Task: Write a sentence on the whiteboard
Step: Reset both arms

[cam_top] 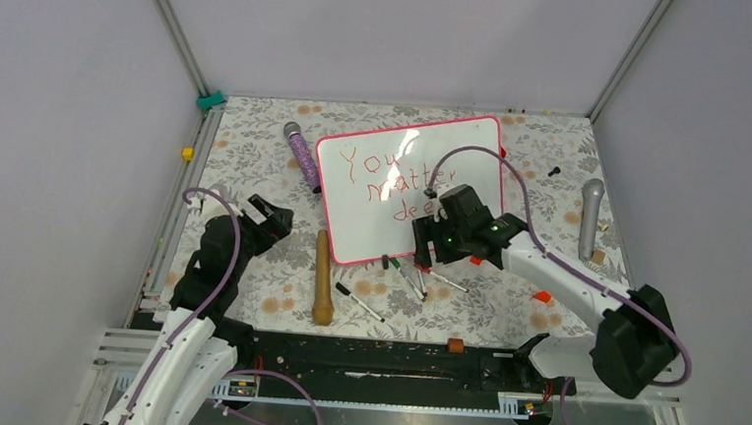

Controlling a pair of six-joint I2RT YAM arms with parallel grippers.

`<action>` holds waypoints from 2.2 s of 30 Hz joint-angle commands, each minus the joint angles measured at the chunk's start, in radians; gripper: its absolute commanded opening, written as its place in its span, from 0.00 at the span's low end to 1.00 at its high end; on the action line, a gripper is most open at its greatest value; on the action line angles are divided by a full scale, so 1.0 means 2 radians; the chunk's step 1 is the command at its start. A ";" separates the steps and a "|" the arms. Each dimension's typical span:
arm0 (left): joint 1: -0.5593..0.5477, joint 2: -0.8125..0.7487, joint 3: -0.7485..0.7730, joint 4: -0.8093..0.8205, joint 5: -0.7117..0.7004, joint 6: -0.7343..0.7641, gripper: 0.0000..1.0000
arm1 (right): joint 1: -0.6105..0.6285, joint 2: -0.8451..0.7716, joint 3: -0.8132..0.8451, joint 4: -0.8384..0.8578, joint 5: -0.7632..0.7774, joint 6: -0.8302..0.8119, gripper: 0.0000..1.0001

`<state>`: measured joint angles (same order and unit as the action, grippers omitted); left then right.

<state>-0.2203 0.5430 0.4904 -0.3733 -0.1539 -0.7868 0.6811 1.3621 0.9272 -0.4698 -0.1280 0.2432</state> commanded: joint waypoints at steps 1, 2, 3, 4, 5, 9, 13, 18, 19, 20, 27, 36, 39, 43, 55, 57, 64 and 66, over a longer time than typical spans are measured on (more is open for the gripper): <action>0.002 -0.022 -0.045 0.113 0.006 0.036 0.99 | -0.022 -0.078 -0.025 0.039 0.119 0.030 0.80; 0.002 -0.026 -0.058 0.132 0.011 0.047 0.99 | -0.026 -0.096 -0.037 0.051 0.146 0.042 0.80; 0.002 -0.030 -0.070 0.155 0.017 0.059 0.99 | -0.030 -0.117 -0.051 0.066 0.174 0.053 0.79; 0.001 -0.032 -0.082 0.171 0.019 0.069 0.99 | -0.034 -0.141 -0.070 0.085 0.197 0.061 0.79; 0.001 -0.035 -0.089 0.183 0.016 0.077 0.99 | -0.038 -0.162 -0.090 0.107 0.220 0.065 0.79; -0.002 -0.023 -0.111 0.271 0.002 0.127 0.99 | -0.053 -0.224 -0.156 0.192 0.304 0.038 0.77; -0.003 0.050 -0.091 0.334 -0.025 0.177 0.99 | -0.072 -0.241 -0.185 0.239 0.355 0.017 0.76; -0.004 0.136 -0.064 0.397 -0.070 0.282 0.99 | -0.106 -0.282 -0.288 0.418 0.405 -0.023 0.71; -0.004 0.146 -0.065 0.411 -0.088 0.296 0.99 | -0.114 -0.292 -0.309 0.455 0.399 -0.043 0.72; -0.002 0.155 -0.069 0.425 -0.109 0.307 0.99 | -0.125 -0.299 -0.323 0.473 0.393 -0.056 0.72; 0.026 0.265 -0.133 0.647 -0.122 0.386 0.99 | -0.213 -0.237 -0.353 0.583 0.339 -0.060 0.73; 0.063 0.268 -0.120 0.618 -0.064 0.365 0.99 | -0.239 -0.112 -0.342 0.748 0.298 -0.161 0.76; 0.065 0.271 -0.130 0.627 -0.060 0.363 0.99 | -0.239 -0.155 -0.337 0.629 0.252 -0.152 0.74; 0.067 0.323 -0.149 0.699 -0.059 0.360 0.99 | -0.239 -0.090 -0.370 0.736 0.273 -0.151 0.74; 0.073 0.400 -0.122 0.704 -0.014 0.371 0.99 | -0.251 0.006 -0.354 0.798 0.289 -0.143 0.99; 0.073 0.402 -0.123 0.714 -0.014 0.372 0.99 | -0.251 0.011 -0.359 0.819 0.288 -0.146 0.99; 0.073 0.402 -0.123 0.712 -0.014 0.371 0.99 | -0.252 0.010 -0.359 0.814 0.288 -0.146 0.99; 0.073 0.402 -0.122 0.711 -0.014 0.371 0.99 | -0.251 0.010 -0.359 0.815 0.289 -0.146 0.99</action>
<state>-0.0811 1.3529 0.2203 0.9958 -0.2012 -0.0525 0.1810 1.3949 0.1936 1.0916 0.4320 -0.0490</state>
